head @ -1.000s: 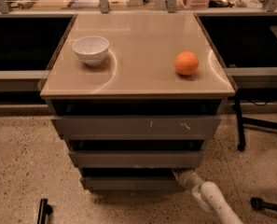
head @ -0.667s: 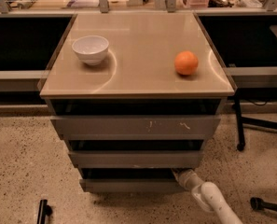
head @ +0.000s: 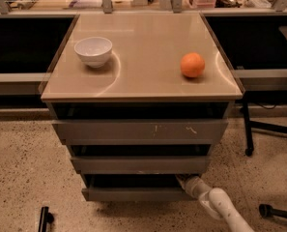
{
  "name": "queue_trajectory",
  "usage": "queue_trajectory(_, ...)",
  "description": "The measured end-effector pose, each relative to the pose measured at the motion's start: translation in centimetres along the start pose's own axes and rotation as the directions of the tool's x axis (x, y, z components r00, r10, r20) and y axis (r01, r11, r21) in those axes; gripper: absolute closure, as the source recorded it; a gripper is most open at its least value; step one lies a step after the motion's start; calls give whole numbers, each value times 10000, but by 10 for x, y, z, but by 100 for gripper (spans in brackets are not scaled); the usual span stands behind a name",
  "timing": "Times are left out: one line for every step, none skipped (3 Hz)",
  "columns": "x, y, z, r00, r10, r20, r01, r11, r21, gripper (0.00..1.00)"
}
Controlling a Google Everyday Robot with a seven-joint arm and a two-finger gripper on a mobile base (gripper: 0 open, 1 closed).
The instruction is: Open bottom drawer
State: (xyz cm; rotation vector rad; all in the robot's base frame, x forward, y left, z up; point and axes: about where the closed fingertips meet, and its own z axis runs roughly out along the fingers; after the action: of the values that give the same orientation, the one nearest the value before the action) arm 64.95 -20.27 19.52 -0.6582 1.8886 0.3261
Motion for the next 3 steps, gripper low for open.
queue_trajectory(-3, 37, -15, 9970, 764, 120, -750, 9932, -888, 100)
queue_trajectory(-14, 88, -40, 9833, 1755, 489, -1637, 9689, -1854, 100)
queue_trajectory(-14, 88, -40, 9833, 1754, 487, -1637, 9689, -1853, 100)
